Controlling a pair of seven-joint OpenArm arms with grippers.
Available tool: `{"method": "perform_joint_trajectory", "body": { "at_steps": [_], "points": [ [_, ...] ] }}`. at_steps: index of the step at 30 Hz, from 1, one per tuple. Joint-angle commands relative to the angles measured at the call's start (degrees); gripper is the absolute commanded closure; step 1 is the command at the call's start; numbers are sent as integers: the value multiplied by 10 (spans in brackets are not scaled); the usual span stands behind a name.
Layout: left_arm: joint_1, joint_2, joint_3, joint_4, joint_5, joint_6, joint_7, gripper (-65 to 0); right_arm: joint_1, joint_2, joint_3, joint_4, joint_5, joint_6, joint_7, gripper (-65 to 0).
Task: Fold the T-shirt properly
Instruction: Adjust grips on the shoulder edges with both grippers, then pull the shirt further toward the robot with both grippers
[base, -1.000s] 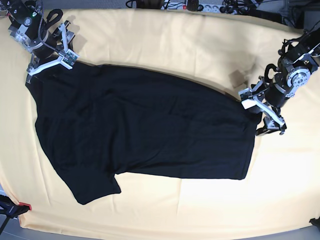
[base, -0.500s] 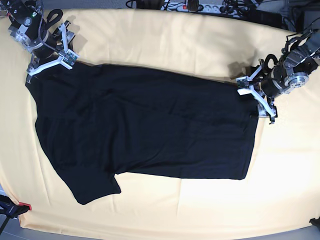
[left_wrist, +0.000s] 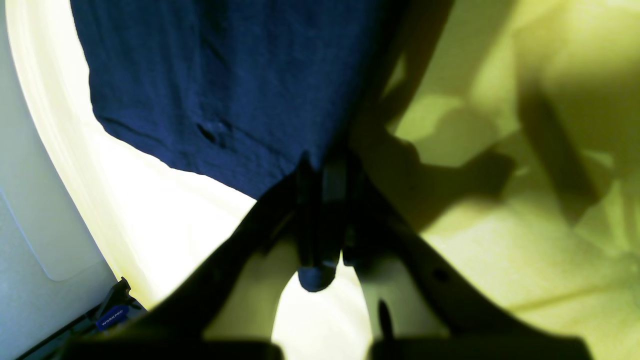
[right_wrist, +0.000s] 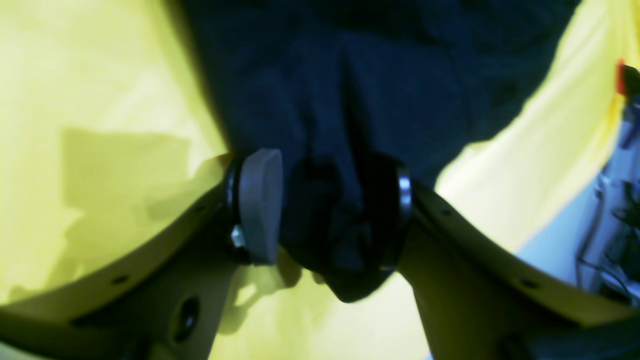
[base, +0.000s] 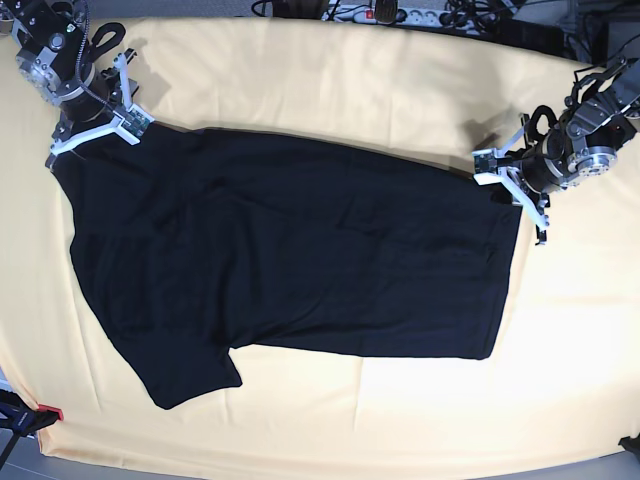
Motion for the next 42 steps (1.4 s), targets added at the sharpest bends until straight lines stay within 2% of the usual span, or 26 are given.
{"method": "perform_joint_trajectory", "body": {
  "at_steps": [1, 5, 8, 10, 12, 17, 23, 27, 28, 31, 34, 36, 37, 40, 42],
  "points": [
    [-8, -12, -5, 6, 3, 7, -2, 0, 0, 9, 6, 9, -8, -5, 2, -309],
    [-8, -12, -5, 6, 3, 7, -2, 0, 0, 9, 6, 9, 7, 35, -22, -374],
    [-8, -12, -5, 6, 3, 7, -2, 0, -4, 9, 6, 3, 33, 70, -27, -377],
    [-8, -13, -5, 6, 3, 7, -2, 0, -11, 9, 6, -14, 26, 79, -12, -377],
    [-8, -13, -5, 6, 4, 7, -2, 0, -9, 9, 6, -45, 22, 76, -3, -377],
    [-8, -12, -5, 6, 3, 7, -2, 0, -8, 9, 6, -92, -70, 13, 11, -377],
    [-8, -13, -5, 6, 3, 7, -2, 0, -8, 9, 6, -92, -79, 19, 23, -368],
    [-8, -12, -5, 6, 3, 7, -3, 0, -8, 9, 6, -92, -77, 17, 38, -254],
    [-8, -12, -5, 6, 3, 7, -3, 0, -7, 9, 6, -92, -77, 17, 38, -207],
    [-8, -12, -5, 6, 3, 7, -2, 0, -6, 9, 6, -92, -89, 7, 37, 0],
    [-8, -13, -5, 8, 4, 7, -2, 0, -6, 9, 6, -91, -136, -30, 25, 0],
    [-8, -19, -5, 18, 3, -7, 3, 0, -7, 10, 6, -89, -164, -39, 10, 0],
    [-8, -26, -5, 24, 1, -24, 2, 0, -8, 12, 6, -88, -168, -38, 2, 0],
    [-8, -50, -5, 47, -21, -78, 2, 0, -11, 13, 6, -88, -165, -3, -26, 0],
    [-8, -67, -5, 62, -47, -99, 1, 0, -11, 13, 6, -88, -165, 12, -42, 0]
  ]
}}
